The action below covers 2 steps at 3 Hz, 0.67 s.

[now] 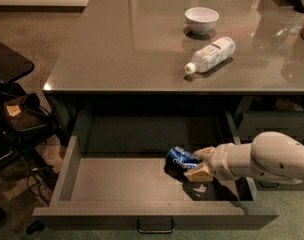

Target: Place pepsi can into top drawer

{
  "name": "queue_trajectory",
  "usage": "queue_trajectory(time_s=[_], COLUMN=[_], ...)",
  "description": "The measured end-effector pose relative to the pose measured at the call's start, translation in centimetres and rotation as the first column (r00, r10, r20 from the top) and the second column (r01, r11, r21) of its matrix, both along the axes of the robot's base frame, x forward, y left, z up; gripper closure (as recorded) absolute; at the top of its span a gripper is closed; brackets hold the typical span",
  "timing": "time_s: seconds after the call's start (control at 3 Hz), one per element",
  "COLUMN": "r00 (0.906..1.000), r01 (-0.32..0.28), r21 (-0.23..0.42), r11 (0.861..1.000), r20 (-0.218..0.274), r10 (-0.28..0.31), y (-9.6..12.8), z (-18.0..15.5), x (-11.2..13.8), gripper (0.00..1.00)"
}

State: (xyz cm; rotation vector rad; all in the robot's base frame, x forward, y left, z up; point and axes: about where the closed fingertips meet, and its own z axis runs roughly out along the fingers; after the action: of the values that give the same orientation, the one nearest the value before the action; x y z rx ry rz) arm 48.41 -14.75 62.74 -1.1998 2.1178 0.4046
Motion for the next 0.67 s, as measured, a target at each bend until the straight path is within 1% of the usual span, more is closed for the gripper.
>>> queue_trajectory(time_s=[0.33,0.67], r00=[1.0,1.0], r01=[-0.001,-0.001], r21=[0.001,0.001], r11=[1.0,1.0], r20=[-0.003,-0.003], r10=[0.001,0.001], y=[0.04,0.04], z=[-0.19,-0.19], x=[-0.01,-0.01], gripper=[0.81,0.59])
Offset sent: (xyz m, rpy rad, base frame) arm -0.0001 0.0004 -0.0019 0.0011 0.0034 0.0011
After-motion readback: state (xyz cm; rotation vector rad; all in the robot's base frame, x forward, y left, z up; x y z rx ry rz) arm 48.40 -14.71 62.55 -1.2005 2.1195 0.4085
